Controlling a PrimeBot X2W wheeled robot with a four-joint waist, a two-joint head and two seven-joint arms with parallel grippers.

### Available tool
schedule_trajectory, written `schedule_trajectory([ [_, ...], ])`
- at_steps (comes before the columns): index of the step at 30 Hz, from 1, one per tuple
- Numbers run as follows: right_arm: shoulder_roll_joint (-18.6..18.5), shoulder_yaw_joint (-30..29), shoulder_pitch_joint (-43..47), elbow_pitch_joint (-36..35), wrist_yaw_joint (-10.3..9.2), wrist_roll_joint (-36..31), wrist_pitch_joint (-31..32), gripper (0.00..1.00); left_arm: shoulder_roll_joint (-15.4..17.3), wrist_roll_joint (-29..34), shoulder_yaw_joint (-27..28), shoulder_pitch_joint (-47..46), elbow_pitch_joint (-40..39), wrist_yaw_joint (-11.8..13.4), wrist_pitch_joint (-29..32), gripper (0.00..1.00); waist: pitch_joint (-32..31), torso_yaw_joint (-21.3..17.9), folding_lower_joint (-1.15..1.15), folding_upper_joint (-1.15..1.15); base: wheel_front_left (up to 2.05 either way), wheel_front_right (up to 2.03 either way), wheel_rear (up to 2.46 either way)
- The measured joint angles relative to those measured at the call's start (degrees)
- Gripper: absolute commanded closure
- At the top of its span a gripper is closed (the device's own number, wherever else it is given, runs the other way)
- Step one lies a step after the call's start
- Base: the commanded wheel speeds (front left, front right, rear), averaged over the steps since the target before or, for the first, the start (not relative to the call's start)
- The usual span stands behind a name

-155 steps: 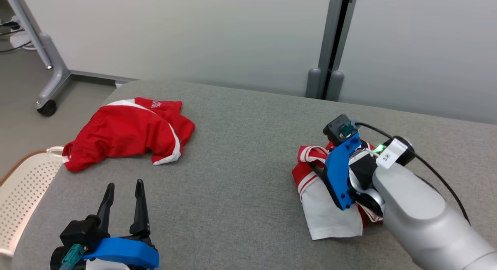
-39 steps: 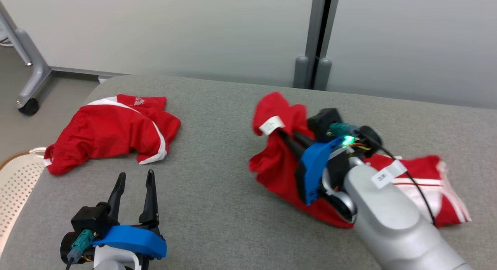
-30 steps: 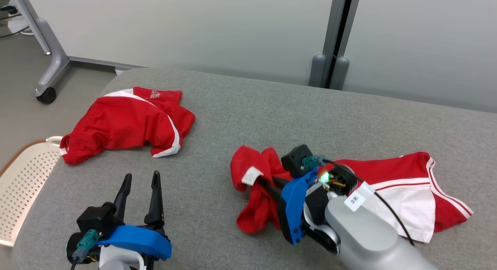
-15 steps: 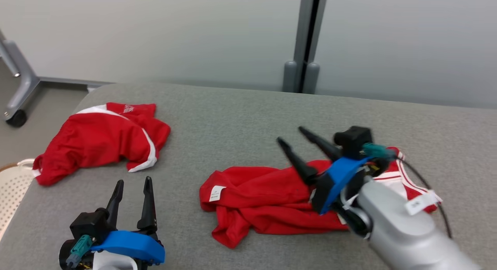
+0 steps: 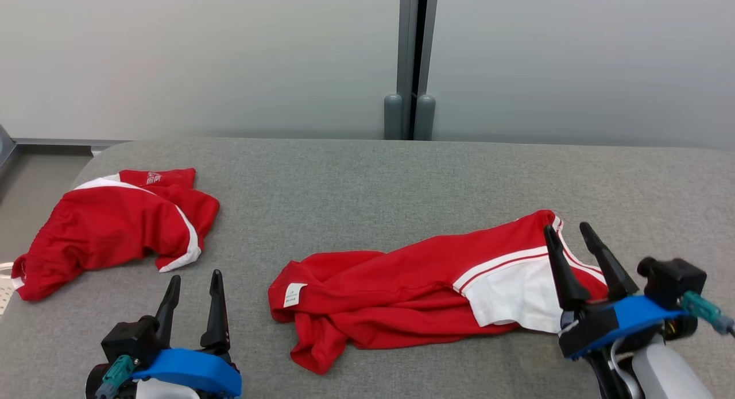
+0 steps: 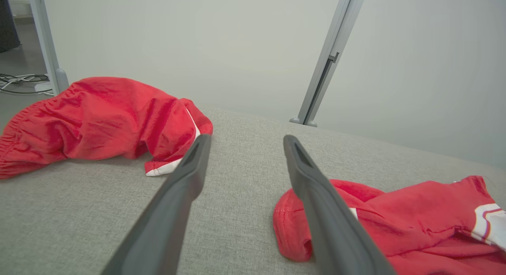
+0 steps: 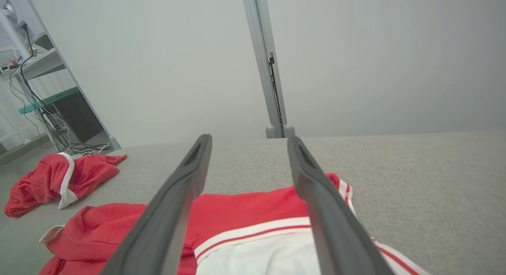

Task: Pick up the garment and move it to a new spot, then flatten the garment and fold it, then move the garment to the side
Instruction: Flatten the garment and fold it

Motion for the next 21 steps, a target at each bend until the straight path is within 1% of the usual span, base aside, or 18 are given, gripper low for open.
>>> schedule_trajectory([
  [2,1.41,-2.49,2.59,-1.97,0.0,-2.92,0.01,0.0,0.01,-0.14,-0.1,0.05,0.2,0.0,0.0,0.0,-0.04,-0.15,0.0,0.0,0.0,0.0,0.0],
  [6,3.52,-5.52,5.16,-3.98,0.0,-6.06,0.0,0.0,0.12,-0.15,-0.27,0.05,0.56,0.0,0.0,0.0,-0.11,-0.27,0.0,0.0,0.0,0.0,0.0],
  [9,4.6,-6.12,5.67,-4.54,0.0,-6.89,0.01,0.0,0.34,-0.15,-0.63,0.05,0.87,0.0,0.0,0.0,-0.26,-0.35,0.0,0.0,0.0,0.0,0.0],
  [13,4.78,-6.58,5.98,-4.71,0.0,-7.47,0.0,0.0,1.07,-1.4,-3.31,0.05,2.01,0.0,1.52,0.0,-0.23,-0.57,0.0,0.0,0.0,0.0,0.0],
  [16,4.68,-6.93,5.97,-4.71,0.0,-7.71,0.0,0.0,2.3,-4.31,-7.11,0.07,1.98,0.0,4.94,0.0,-0.01,-0.89,0.0,0.0,0.0,0.0,0.0],
  [20,4.3,-7.35,5.93,-4.46,0.0,-8.23,0.0,0.0,4.8,-9.34,-13.68,0.23,1.94,0.0,12.36,0.0,0.18,-1.47,0.0,0.0,0.0,0.0,0.0],
  [21,4.22,-7.43,5.93,-4.42,0.0,-8.35,0.01,0.0,5.56,-10.21,-14.33,0.38,1.89,-0.02,13.44,0.0,0.23,-1.71,0.0,0.0,0.0,0.0,0.0],
])
